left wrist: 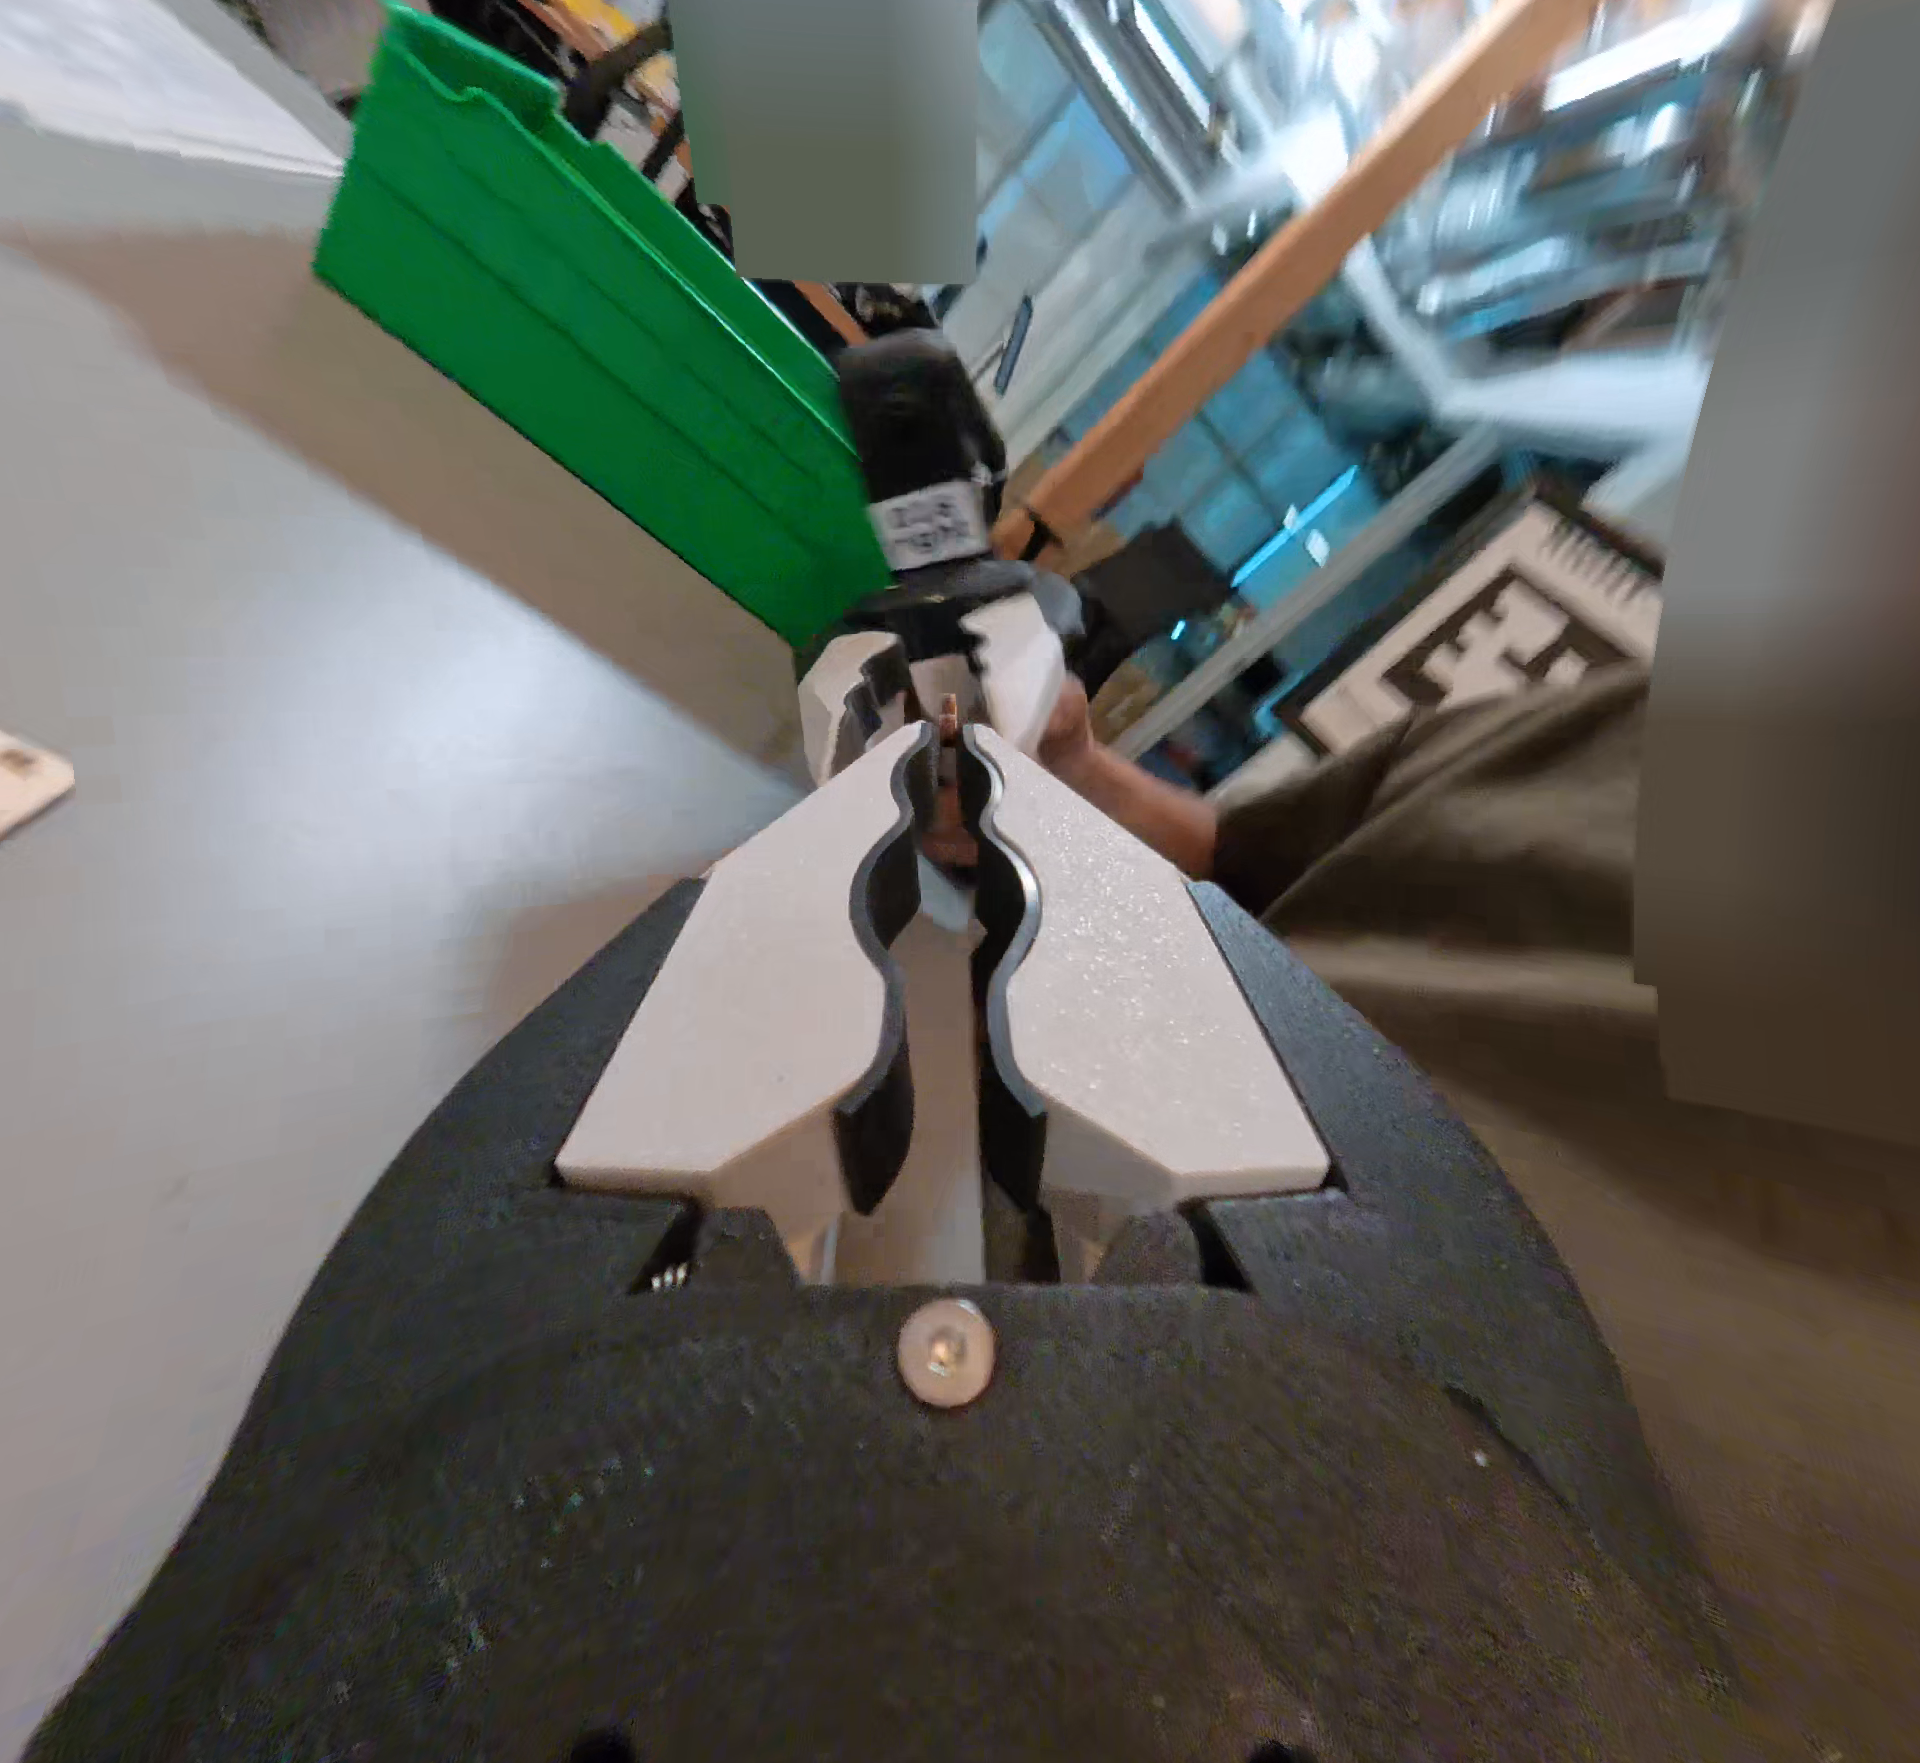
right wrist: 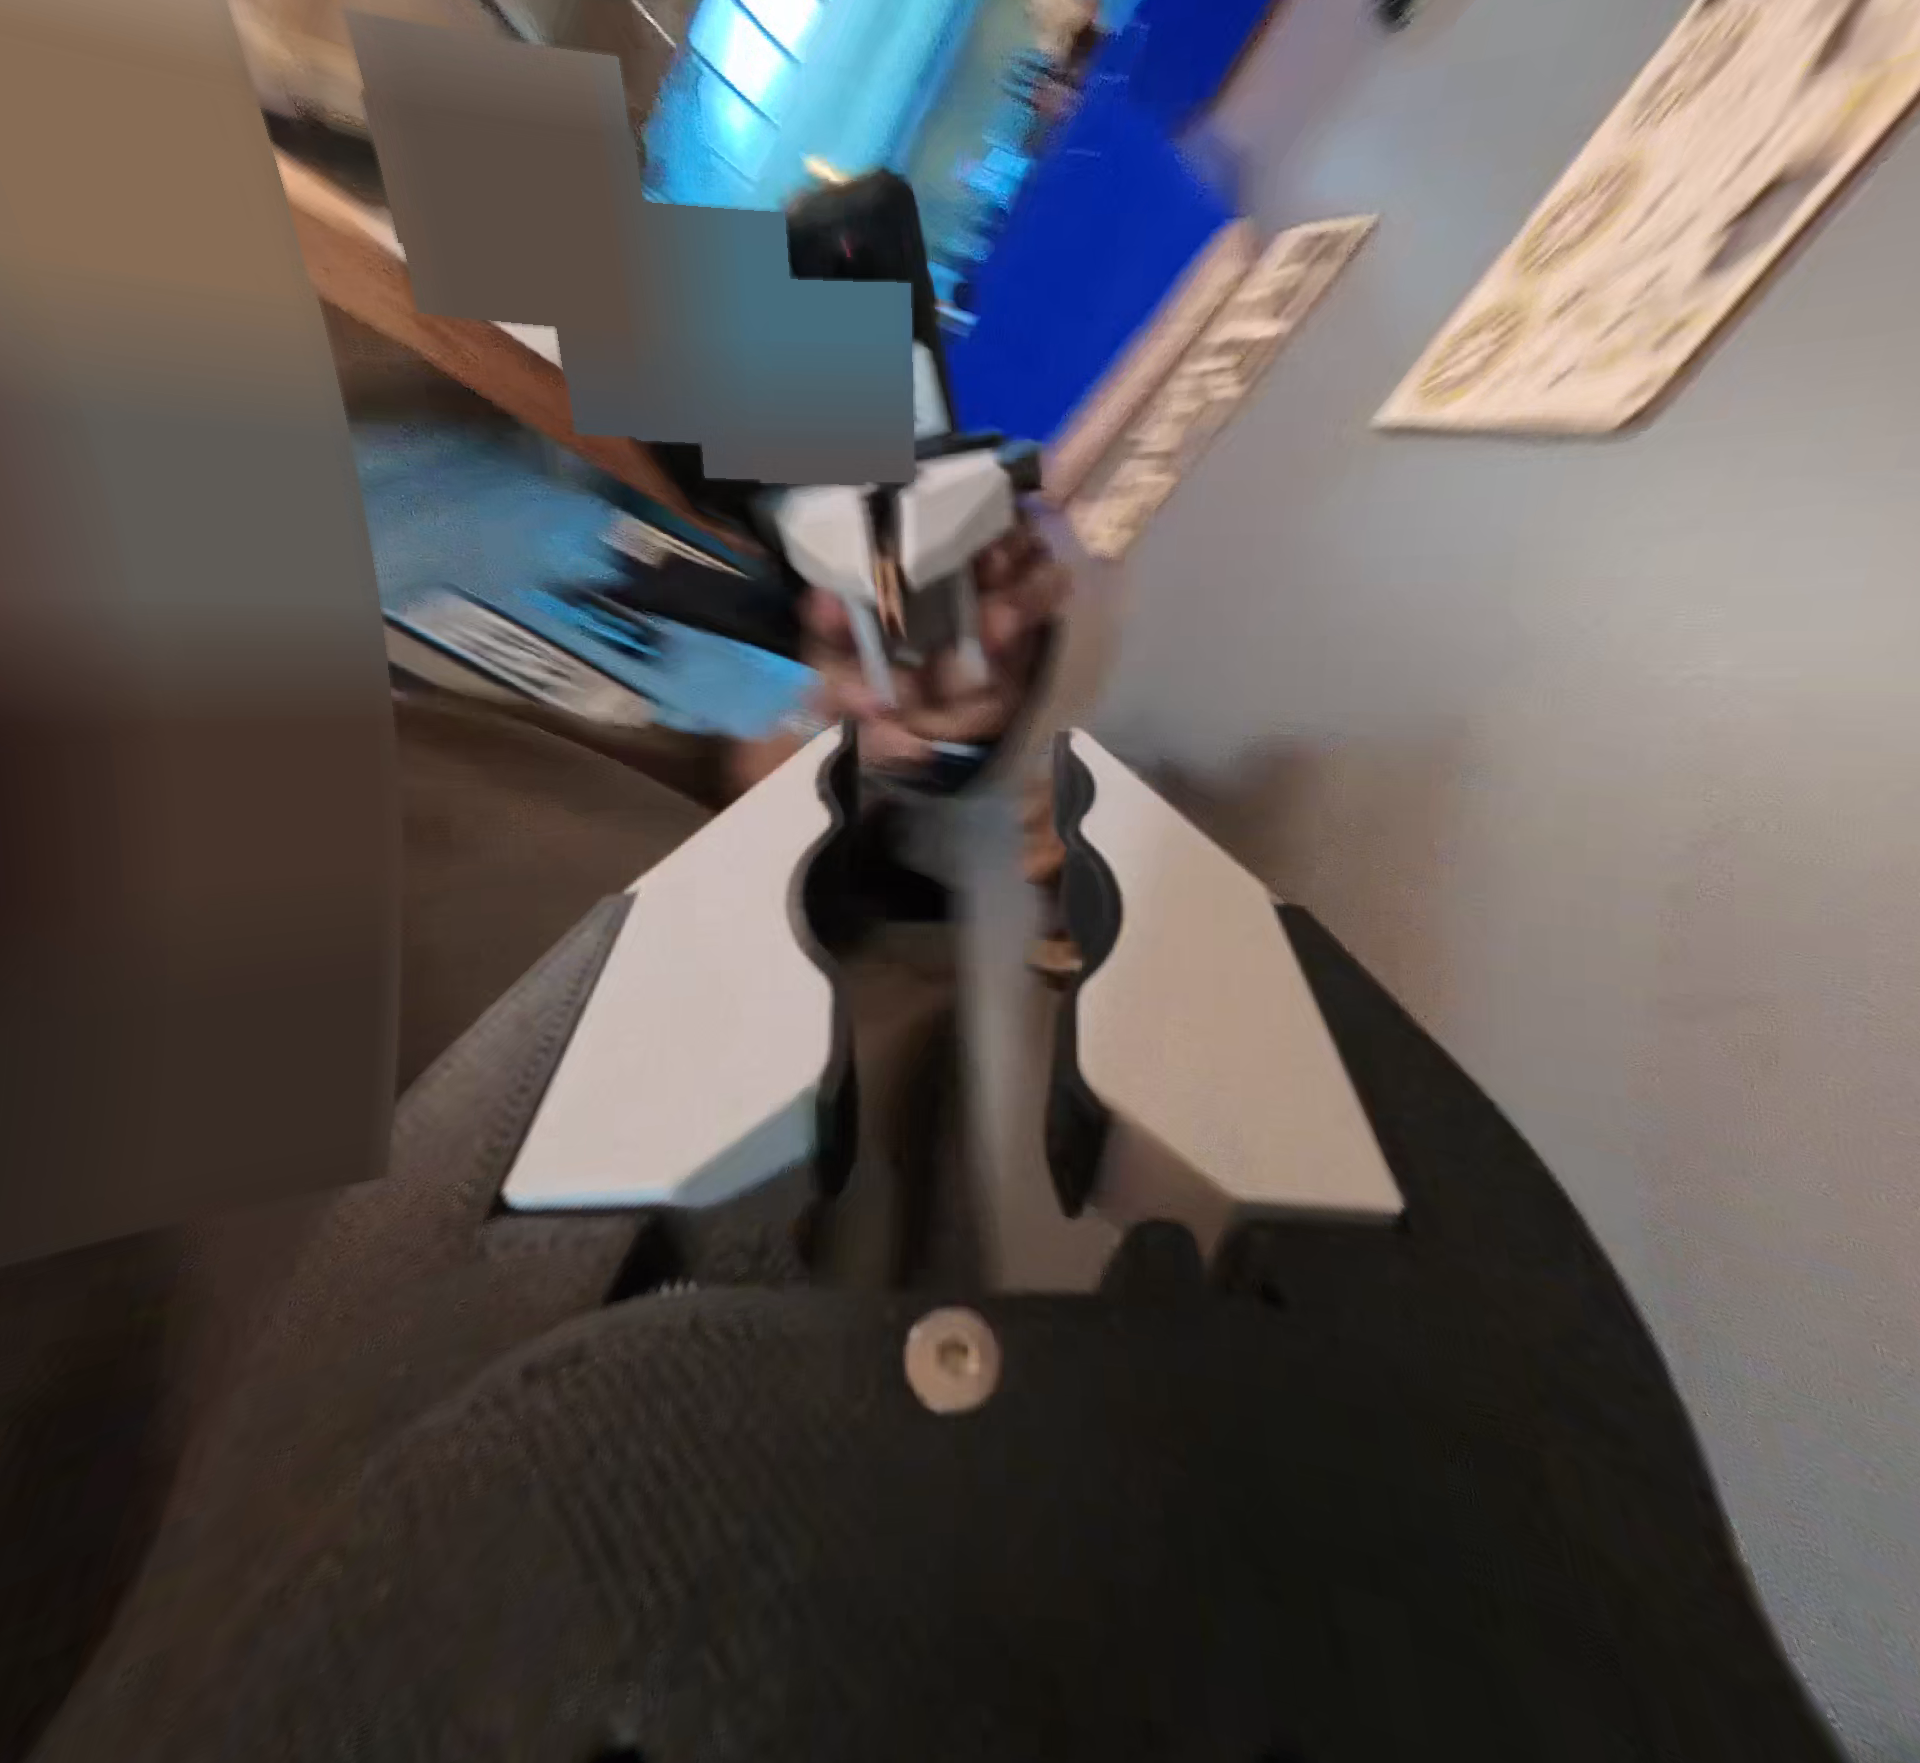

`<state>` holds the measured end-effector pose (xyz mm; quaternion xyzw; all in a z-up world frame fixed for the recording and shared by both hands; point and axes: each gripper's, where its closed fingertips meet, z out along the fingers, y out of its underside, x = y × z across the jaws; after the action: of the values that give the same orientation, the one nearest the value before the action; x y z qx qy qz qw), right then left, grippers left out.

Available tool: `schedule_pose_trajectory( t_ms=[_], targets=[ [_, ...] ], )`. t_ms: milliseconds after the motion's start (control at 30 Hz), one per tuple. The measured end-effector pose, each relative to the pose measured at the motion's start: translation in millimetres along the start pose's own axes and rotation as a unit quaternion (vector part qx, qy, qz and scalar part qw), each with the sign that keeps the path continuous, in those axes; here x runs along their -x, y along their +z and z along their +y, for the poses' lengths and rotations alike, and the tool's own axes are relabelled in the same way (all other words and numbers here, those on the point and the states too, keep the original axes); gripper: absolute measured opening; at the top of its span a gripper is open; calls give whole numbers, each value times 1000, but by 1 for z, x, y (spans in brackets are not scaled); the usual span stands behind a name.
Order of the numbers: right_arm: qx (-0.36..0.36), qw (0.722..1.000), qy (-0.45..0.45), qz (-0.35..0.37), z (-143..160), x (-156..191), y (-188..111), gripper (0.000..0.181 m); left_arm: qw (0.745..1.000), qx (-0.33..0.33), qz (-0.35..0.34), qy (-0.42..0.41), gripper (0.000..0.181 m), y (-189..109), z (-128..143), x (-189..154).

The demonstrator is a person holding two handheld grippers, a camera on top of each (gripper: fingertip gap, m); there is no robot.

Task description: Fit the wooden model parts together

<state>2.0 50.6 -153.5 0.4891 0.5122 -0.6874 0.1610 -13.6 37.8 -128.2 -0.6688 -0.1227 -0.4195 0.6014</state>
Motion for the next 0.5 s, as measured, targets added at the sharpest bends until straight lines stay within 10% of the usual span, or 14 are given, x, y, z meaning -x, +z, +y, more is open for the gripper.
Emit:
schedule_pose_trajectory(
  t_ms=[133, 333, 500],
  targets=[
    [44, 891, -382, 242, -5, -17, -4, 30, 996, -21, -1, -90, 0, 0, 3, 9],
    [60, 694, -637, 330, -3, 4, 3, 21, 994, -1, -14, -108, 0, 5, 13, 10],
    [51, 675, -656, 333, -2, 9, 7, 13, 994, 11, -9, -111, 0, 8, 19, 8]
  ],
)
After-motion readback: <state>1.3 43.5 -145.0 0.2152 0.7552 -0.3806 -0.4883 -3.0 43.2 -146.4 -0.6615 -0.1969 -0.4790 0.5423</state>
